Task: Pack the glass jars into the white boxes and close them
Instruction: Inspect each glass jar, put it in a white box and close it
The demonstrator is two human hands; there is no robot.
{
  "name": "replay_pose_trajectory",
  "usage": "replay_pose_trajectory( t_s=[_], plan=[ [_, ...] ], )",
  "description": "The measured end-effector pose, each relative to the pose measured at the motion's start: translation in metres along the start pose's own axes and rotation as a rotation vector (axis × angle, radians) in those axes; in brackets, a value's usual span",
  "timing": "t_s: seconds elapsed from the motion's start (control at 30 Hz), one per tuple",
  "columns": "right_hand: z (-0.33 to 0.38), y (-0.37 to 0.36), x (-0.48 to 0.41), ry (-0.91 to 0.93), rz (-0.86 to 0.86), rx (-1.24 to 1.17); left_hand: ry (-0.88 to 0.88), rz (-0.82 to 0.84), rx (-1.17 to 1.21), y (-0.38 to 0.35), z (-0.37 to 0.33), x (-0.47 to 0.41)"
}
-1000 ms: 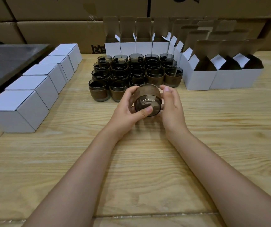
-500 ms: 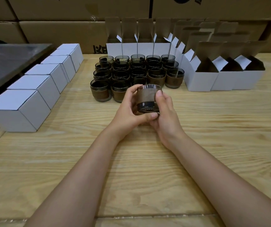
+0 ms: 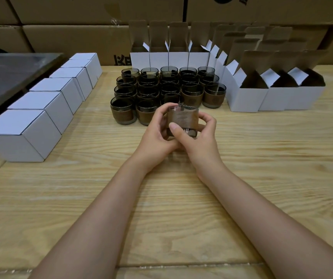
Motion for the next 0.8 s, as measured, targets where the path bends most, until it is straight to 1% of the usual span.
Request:
replay_pose_trajectory(
  t_s=[0.07,0.23,0.4,0.53,0.6,0.73,0.8],
  plan=[
    [-0.0008,-0.0003,0.0003,-0.006,-0.012,-0.013,-0.005,-0.008,-0.001,0.0004,0.0003,0.0001],
    [0.0008,0.0002,-0.0017,-0.077,0.025,-0.227,-0.010,0.002,0.007,0.0005,-0.0014,0.0011],
    [0.0022,-0.0040,-0.0010,-0.130,0.057,-0.364,-0.002,-0.021,0.011,-0.0003,-0.0013,0.0005],
    [0.0002,-0.0033,-0.0014,-0.150,0.066,-0.390,-0.013,-0.038,-0.022,-0.0017,-0.0034,-0.0003],
    [-0.0002,-0.0032,-0.0007,-0.128,0.072,-0.333,-0.014,-0.041,-0.031,-0.0013,-0.0032,0.0000],
    [0.0014,-0.0034,0.0029,0.004,0.016,0.033,-0.010,-0.063,-0.057,-0.0021,-0.0038,-0.0002],
    [0.0013,-0.0040,0.0041,0.069,-0.023,0.162,-0.026,-0.093,-0.067,-0.0023,-0.0047,-0.0010]
  ],
)
Point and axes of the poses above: each hand's wrist, its own x-axis away from the middle knuckle, its own y-axis out of the back of the hand, z = x × y, the point moved 2 cm from there along -x, towards the middle knuckle, and after that the axes turned 9 degrees about z, right-handed, at the moved point
